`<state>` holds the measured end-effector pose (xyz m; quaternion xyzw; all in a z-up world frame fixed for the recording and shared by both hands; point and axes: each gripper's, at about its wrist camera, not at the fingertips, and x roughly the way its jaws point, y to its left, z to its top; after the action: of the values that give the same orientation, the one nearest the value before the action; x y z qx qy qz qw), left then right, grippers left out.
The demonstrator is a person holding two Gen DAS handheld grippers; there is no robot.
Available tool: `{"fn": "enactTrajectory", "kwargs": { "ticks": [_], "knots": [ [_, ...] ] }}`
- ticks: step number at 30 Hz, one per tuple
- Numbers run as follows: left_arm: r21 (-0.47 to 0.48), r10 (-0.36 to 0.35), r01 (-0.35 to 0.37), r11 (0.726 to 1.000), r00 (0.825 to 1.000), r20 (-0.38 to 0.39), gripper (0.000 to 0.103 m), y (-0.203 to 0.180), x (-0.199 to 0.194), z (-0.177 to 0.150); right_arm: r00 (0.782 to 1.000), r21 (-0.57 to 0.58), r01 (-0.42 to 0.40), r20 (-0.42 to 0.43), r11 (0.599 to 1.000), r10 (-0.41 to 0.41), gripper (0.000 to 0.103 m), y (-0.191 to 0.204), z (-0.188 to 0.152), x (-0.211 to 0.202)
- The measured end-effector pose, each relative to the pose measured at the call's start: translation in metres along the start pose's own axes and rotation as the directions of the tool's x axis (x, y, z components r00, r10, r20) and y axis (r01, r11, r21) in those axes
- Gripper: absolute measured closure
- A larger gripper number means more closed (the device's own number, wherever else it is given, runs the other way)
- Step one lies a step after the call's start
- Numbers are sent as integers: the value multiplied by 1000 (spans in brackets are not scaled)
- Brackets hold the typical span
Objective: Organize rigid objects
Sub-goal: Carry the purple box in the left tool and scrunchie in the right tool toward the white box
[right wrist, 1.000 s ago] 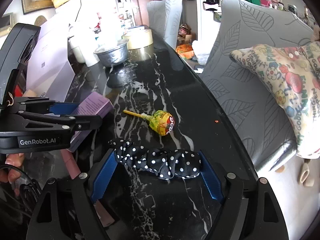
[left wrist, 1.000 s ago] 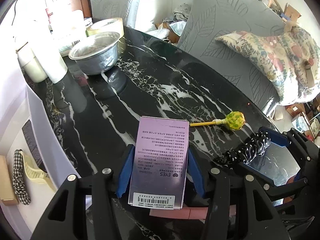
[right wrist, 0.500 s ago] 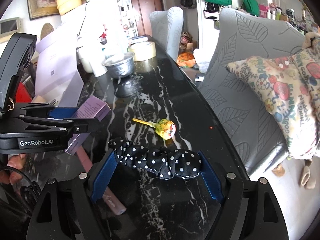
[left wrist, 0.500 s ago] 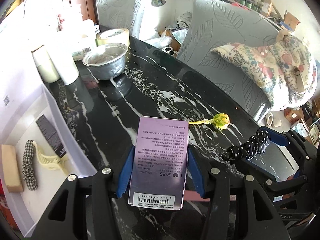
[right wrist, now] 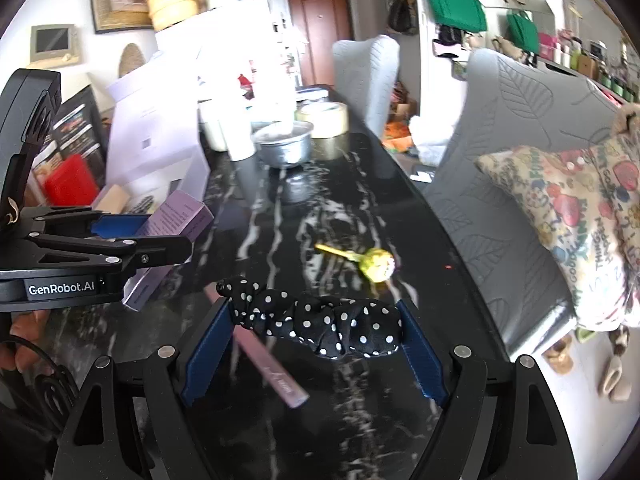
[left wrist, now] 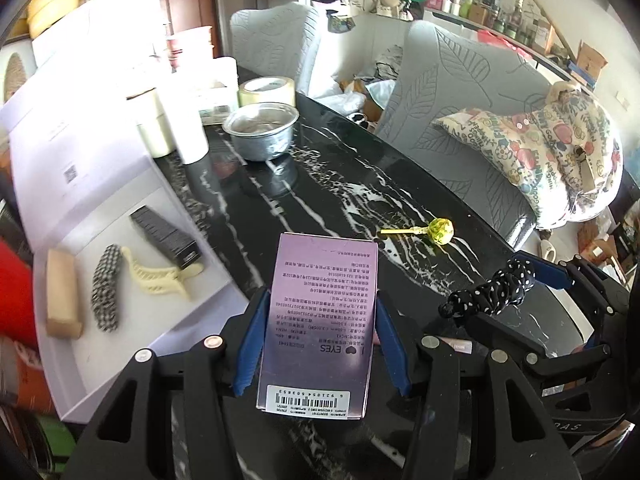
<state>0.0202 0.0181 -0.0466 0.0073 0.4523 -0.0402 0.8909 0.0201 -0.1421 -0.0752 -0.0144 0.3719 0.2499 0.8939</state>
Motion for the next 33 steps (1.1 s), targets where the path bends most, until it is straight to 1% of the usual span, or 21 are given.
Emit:
{"fn": "enactTrajectory", "kwargs": {
  "ticks": [9, 18, 26, 33],
  "knots": [
    [-62, 47, -45, 997, 998, 35, 51, 19, -32, -27, 999, -65, -48, 7, 997, 49, 21, 31, -2, -8],
    [-135, 103, -96, 986, 993, 52, 51, 41, -63, -59, 993, -125, -114, -1, 986, 114, 21, 66, -9, -12],
    [-197, 159, -142, 970, 985, 73, 51, 56, -95, -89, 983, -197, -182, -10, 963, 184, 21, 104, -16, -20],
    [-246, 214, -187, 951, 973, 89, 51, 63, -123, -111, 969, -250, -241, -14, 938, 246, 21, 131, -22, -28]
  ]
}}
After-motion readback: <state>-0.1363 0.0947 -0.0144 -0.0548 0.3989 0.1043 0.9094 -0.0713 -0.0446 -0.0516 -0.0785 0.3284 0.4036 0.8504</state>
